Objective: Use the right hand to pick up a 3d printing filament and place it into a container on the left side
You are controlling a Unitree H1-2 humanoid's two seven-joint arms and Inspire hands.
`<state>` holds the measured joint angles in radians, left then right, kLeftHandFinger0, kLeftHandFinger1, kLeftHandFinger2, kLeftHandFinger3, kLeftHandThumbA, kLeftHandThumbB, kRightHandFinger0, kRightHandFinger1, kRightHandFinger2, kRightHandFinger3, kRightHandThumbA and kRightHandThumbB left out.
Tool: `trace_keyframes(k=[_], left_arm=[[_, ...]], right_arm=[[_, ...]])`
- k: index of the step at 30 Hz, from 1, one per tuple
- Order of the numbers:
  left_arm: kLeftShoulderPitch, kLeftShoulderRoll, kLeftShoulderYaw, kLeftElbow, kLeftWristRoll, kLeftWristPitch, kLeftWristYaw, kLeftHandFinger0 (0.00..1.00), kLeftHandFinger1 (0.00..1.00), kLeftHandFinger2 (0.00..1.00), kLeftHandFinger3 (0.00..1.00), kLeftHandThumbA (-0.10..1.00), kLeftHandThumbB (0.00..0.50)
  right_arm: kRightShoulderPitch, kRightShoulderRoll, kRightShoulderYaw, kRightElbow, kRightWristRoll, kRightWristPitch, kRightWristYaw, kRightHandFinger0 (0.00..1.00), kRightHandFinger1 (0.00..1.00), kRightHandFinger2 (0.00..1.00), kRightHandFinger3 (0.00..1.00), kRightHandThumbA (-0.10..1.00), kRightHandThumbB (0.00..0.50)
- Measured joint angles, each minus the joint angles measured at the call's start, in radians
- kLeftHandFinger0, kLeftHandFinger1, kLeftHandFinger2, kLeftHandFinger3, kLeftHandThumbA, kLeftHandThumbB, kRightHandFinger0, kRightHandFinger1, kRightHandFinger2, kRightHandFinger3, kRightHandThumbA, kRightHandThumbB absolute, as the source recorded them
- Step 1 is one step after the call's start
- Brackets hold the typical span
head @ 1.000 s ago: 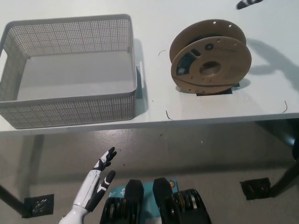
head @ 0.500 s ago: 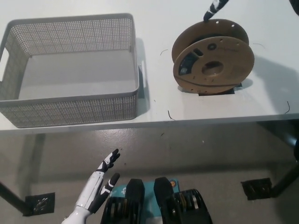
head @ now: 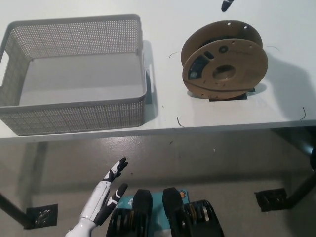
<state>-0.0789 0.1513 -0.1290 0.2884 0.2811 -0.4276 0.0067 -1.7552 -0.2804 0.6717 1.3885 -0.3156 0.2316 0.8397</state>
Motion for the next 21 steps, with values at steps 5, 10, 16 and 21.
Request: trace_keyframes(k=[5, 10, 16, 21], left_arm=[[0.000, 0.001, 0.001, -0.009, 0.005, 0.000, 0.000, 1.00, 1.00, 1.00, 1.00, 1.00, 0.258], [-0.001, 0.001, 0.001, -0.011, 0.005, 0.000, -0.001, 1.00, 1.00, 1.00, 1.00, 1.00, 0.245], [0.001, 0.002, 0.001, -0.011, 0.005, 0.000, -0.001, 1.00, 1.00, 1.00, 1.00, 1.00, 0.251], [0.000, 0.005, 0.002, -0.012, 0.005, 0.000, -0.001, 1.00, 1.00, 1.00, 1.00, 1.00, 0.251]], right_arm=[[0.021, 0.008, 0.015, 0.001, -0.036, -0.008, 0.009, 1.00, 1.00, 1.00, 1.00, 1.00, 0.377], [0.060, 0.020, 0.016, 0.005, -0.058, -0.012, 0.031, 1.00, 1.00, 1.00, 1.00, 1.00, 0.450], [0.100, 0.038, 0.014, 0.009, -0.077, -0.020, 0.045, 1.00, 1.00, 1.00, 1.00, 1.00, 0.475], [0.137, 0.053, 0.003, 0.011, -0.087, -0.027, 0.045, 1.00, 1.00, 1.00, 1.00, 1.00, 0.435]])
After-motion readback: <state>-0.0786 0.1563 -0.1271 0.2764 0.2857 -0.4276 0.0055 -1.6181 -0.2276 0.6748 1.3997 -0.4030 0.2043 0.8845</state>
